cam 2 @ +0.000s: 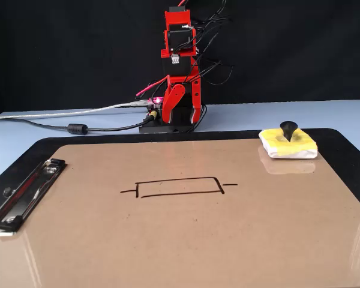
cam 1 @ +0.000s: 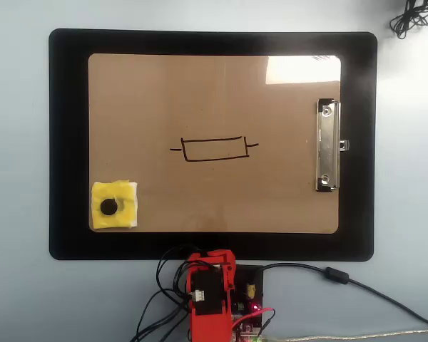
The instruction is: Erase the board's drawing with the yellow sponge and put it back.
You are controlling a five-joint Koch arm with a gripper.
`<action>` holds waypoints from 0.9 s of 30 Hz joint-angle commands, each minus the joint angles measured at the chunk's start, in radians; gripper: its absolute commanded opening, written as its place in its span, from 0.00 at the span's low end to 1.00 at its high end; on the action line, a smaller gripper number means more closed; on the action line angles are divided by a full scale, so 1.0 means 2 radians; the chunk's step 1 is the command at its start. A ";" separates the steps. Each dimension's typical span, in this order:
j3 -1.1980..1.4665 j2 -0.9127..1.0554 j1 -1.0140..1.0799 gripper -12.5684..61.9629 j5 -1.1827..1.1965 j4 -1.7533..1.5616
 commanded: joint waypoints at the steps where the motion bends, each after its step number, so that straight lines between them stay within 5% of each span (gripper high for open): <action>1: 0.018 0.025 -0.008 0.63 -0.004 0.023; 18: 0.018 0.025 0.008 0.63 -0.008 0.021; 27: -0.272 -0.032 -0.067 0.62 -0.018 -0.007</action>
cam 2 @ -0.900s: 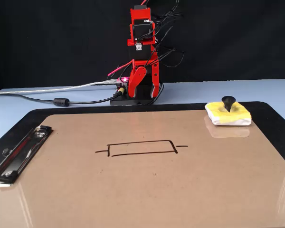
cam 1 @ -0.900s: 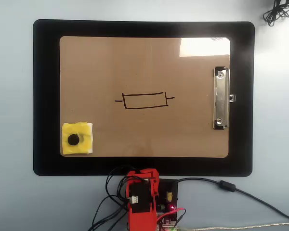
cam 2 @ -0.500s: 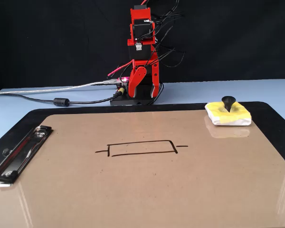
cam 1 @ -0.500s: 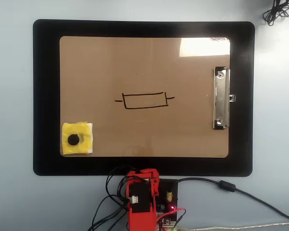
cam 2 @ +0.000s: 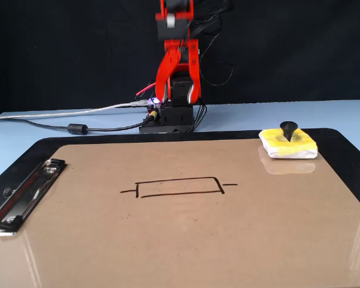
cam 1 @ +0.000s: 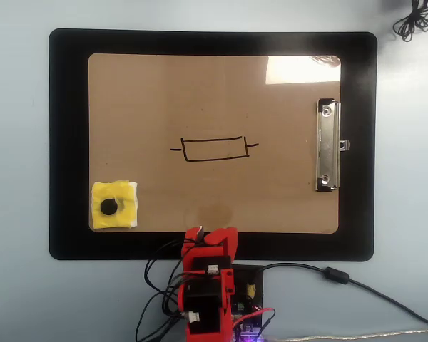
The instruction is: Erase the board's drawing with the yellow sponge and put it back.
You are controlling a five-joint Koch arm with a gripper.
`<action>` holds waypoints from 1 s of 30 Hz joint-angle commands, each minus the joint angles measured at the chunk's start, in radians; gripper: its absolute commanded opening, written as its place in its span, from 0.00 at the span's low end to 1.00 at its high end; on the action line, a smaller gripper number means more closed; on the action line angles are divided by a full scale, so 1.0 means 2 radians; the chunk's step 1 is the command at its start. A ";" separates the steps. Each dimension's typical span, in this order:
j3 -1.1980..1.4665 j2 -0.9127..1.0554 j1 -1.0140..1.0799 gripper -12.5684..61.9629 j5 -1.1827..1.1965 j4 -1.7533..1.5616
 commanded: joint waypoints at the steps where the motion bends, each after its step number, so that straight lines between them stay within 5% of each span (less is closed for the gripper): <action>1: -0.015 0.005 -0.098 0.62 -0.016 -0.055; 8: 0.165 0.041 -0.316 0.61 -0.048 -0.500; 15: 0.310 -0.048 -0.429 0.61 -0.051 -0.920; 20: 0.311 -0.148 -0.449 0.61 -0.052 -0.982; 30: 0.313 -0.199 -0.457 0.61 -0.053 -0.988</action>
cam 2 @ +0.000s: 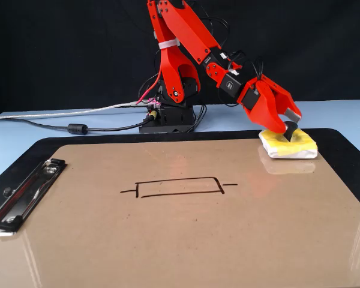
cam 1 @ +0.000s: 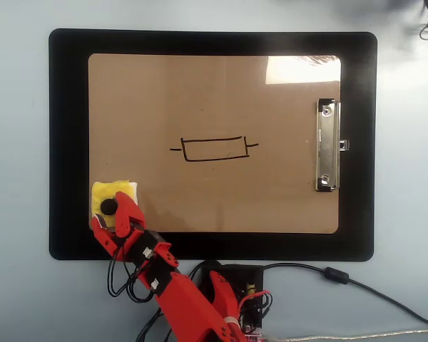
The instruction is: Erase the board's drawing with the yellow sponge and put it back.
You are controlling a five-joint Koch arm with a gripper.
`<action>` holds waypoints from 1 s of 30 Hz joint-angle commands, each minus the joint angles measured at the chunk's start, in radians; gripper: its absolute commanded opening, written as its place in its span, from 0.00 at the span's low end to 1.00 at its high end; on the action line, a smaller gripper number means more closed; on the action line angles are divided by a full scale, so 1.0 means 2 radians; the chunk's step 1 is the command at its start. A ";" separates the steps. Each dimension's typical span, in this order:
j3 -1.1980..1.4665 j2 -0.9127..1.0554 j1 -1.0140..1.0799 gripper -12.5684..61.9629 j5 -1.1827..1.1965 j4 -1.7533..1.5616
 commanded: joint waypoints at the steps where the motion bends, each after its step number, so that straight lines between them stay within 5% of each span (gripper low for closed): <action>1: -0.008 -0.006 -0.004 0.61 -0.012 -0.054; 11: -0.004 -0.048 -0.002 0.50 -0.012 -0.114; 21: 0.027 -0.091 0.017 0.08 -0.008 -0.222; 26: 0.024 -0.063 0.028 0.06 -0.015 -0.218; 30: 0.024 0.050 0.086 0.06 -0.040 -0.130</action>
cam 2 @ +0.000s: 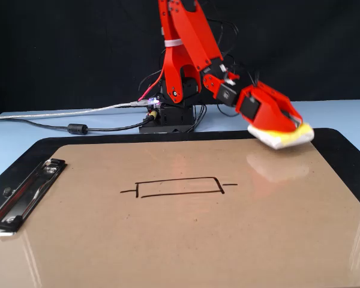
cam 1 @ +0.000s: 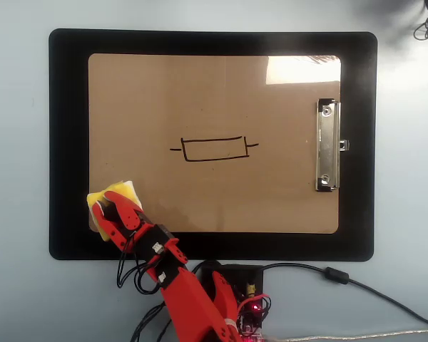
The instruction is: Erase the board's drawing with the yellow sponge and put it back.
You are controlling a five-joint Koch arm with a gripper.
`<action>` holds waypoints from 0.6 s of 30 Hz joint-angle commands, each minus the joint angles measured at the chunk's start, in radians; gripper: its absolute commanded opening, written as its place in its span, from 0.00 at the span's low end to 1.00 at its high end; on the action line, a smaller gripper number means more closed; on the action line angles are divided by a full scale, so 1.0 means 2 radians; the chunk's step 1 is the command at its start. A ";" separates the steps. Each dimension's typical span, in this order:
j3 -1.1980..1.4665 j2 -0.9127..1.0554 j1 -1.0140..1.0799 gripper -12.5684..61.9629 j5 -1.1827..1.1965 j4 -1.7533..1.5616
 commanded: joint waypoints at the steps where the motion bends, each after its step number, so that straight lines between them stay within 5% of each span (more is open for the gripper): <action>1: -0.009 0.102 0.042 0.06 -0.041 0.084; 5: -0.047 0.249 0.097 0.06 -0.042 0.360; 10: -0.170 0.255 0.222 0.06 -0.028 0.607; 18: -0.170 0.209 0.435 0.06 0.089 0.525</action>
